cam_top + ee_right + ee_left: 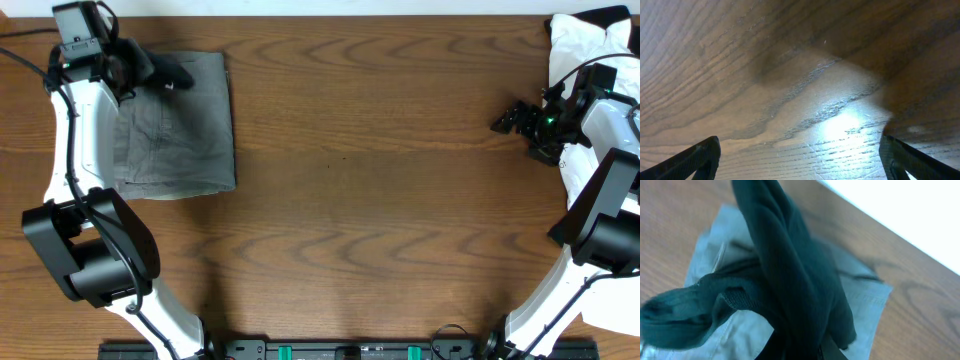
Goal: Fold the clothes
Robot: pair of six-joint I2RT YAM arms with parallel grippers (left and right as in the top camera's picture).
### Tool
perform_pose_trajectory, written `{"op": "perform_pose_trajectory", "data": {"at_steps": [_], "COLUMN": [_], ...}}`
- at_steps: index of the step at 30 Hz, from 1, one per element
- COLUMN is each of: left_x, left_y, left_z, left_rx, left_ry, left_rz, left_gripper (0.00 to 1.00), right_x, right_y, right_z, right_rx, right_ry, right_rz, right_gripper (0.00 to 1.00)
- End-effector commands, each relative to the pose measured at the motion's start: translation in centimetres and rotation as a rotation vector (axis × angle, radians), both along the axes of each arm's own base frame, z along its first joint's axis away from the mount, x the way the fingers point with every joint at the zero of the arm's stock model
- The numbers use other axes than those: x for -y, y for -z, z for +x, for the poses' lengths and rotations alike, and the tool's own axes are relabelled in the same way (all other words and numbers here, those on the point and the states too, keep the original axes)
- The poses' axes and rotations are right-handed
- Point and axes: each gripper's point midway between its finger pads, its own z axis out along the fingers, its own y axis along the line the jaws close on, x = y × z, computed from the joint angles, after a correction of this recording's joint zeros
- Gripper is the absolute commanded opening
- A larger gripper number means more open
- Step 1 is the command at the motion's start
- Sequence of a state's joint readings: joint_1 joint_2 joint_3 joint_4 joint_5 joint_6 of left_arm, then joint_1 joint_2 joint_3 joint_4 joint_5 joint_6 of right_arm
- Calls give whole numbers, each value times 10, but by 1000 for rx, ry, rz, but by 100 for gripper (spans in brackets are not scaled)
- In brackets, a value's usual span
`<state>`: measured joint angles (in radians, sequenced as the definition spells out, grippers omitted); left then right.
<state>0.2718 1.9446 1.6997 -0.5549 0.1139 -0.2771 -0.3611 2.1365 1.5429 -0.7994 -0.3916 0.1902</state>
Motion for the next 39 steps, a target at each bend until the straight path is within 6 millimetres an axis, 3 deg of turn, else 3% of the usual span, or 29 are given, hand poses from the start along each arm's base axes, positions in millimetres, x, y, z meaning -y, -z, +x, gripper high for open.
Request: {"op": "perform_pose_trajectory", "data": {"at_steps": [1,26,28,31,34,37,39], "left_x": [3,22,23,26,26,28,37], "left_y": [-9,73,74,77,72,48,22], "left_z": [-9,-91,-97,-107,-108,-100,-94], "left_rx": [7,-357,-380,-422,-419,-354,-281], "left_ry": [-20,-164,-167,-169,-154,-122,-84], "left_rz": [-54,-197,-200,-209,-204,-203,-236], "left_gripper": [6,6,17,43,58,67,68], "right_x": [2,2,2,2,2,2,2], "right_y": [-3,-3,-3,-3,-3,-3,-3], "right_z": [3,3,3,3,3,3,3], "right_rx": [11,11,11,11,11,11,10], "right_ry": [-1,-1,-1,-1,-1,-1,-1], "right_rz": [-4,-4,-4,-4,-4,-4,-5], "right_gripper": [99,99,99,99,99,99,99]}}
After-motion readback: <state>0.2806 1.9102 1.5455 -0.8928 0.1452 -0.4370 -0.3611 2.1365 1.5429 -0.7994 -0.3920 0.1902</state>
